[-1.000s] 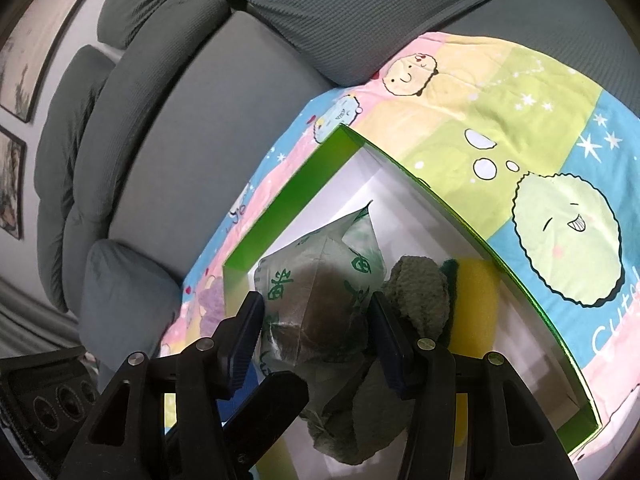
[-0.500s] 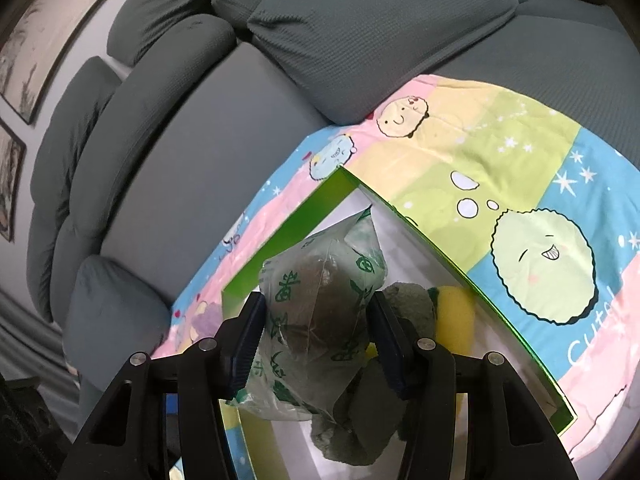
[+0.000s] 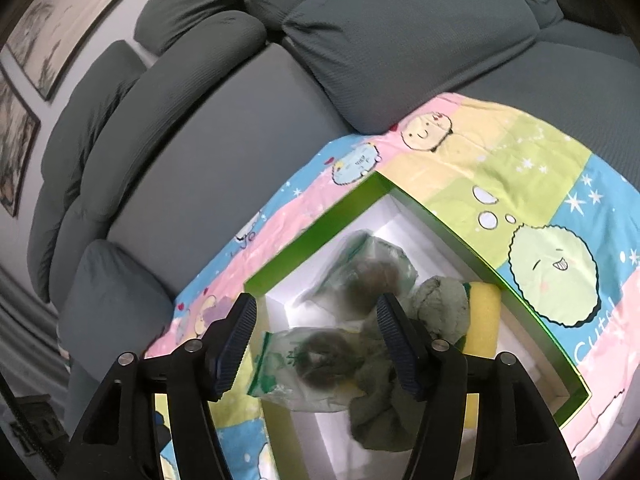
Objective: Organize objects
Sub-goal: 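Move the right tool back over the lilac bath puff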
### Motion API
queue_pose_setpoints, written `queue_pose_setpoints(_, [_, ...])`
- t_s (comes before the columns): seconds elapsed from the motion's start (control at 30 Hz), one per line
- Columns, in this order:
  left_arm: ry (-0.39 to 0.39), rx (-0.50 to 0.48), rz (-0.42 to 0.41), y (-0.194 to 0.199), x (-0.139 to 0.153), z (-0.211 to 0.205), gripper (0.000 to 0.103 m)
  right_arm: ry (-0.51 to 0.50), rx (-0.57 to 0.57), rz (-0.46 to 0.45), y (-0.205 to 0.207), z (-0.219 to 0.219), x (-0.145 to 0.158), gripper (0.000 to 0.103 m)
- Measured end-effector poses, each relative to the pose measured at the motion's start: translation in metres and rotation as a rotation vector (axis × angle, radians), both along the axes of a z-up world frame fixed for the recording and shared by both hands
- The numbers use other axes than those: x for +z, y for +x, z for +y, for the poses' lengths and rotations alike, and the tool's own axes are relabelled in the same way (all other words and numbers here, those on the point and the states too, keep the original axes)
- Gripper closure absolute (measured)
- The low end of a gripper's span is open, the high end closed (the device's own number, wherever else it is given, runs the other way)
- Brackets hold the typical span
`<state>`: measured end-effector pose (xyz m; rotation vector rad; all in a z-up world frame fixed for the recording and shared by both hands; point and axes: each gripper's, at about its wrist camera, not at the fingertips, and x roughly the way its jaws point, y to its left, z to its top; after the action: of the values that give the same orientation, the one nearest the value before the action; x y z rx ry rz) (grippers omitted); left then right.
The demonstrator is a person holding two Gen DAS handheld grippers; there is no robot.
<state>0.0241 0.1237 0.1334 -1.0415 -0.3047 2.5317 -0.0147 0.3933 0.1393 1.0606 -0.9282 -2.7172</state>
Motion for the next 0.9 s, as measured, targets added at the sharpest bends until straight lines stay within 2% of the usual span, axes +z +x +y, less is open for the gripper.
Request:
queue_pose_setpoints(0.17, [0.069,0.089,-0.044,-0.006,-0.017,-0.040,0.029,0.038,0.054,0.035,0.005,-0.023,0.011,0.038])
queue_pose_setpoints(0.27, [0.063,0.146,-0.076,-0.011,-0.023,-0.056,0.026,0.055,0.108,0.054,0.005,-0.044,0.016,0.031])
queue_pose_setpoints(0.33, [0.076,0.197,-0.087,-0.013,-0.028,-0.072,0.017,0.073,0.158,0.060,0.004,-0.064,0.018,0.029])
queue_pose_setpoints(0.47, [0.138,0.277,-0.137,-0.019,-0.036,-0.103,0.017,0.083,0.244,0.055,0.000,-0.100,0.016,0.024])
queue_pose_setpoints(0.63, [0.117,0.365,-0.167,-0.022,-0.040,-0.130,0.014,0.178,0.370,-0.018,-0.017,-0.166,0.004,0.024])
queue_pose_setpoints(0.77, [0.139,0.408,-0.201,-0.022,-0.044,-0.150,0.014,0.238,0.413,-0.074,-0.026,-0.198,-0.009,0.024])
queue_pose_setpoints(0.9, [0.153,0.420,-0.220,-0.022,-0.047,-0.161,0.014,0.281,0.403,-0.121,-0.041,-0.216,-0.020,0.024])
